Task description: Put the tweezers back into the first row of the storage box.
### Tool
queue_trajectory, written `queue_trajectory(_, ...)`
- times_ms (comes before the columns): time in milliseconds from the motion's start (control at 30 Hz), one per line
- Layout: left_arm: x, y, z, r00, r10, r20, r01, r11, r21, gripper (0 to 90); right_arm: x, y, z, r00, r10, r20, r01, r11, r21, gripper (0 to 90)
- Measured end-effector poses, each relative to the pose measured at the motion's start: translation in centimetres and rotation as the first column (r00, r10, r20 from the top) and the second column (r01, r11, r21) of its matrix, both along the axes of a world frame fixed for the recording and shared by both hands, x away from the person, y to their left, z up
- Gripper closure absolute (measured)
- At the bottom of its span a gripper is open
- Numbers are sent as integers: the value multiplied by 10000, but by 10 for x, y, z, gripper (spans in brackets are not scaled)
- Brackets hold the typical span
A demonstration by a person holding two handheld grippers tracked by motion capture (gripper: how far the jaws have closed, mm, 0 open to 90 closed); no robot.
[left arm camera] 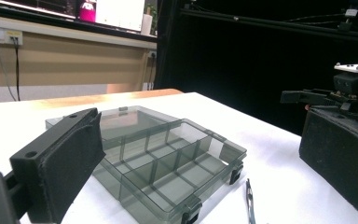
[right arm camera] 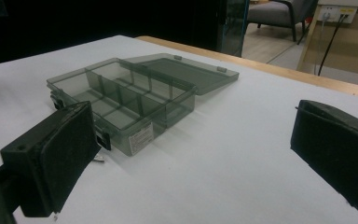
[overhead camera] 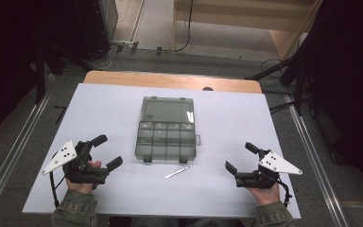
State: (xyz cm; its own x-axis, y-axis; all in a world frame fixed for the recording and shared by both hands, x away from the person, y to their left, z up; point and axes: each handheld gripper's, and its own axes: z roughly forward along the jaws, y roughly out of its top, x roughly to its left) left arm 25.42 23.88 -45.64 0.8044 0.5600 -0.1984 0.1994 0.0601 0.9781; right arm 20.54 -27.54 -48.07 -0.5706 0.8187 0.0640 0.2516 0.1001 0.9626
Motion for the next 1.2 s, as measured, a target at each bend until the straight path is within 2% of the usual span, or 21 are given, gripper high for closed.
queue_trajectory(400, 0, -1, 0, 10000, -47, 4, 47, 10000, -22, 0, -1, -5, -2, 9995, -310, -6, 310, 9990, 321, 14)
queue_trajectory(700, 0, -1, 0, 10000, -49, 7, 49, 10000, -16, 0, -2, -6, -2, 9995, -323, -30, 323, 9991, 274, 14)
queue_trajectory(1200, -1, -1, 0, 10000, -37, -31, 38, 10000, 40, 0, 2, -3, -4, 9991, -239, -363, 242, 9997, 71, 14)
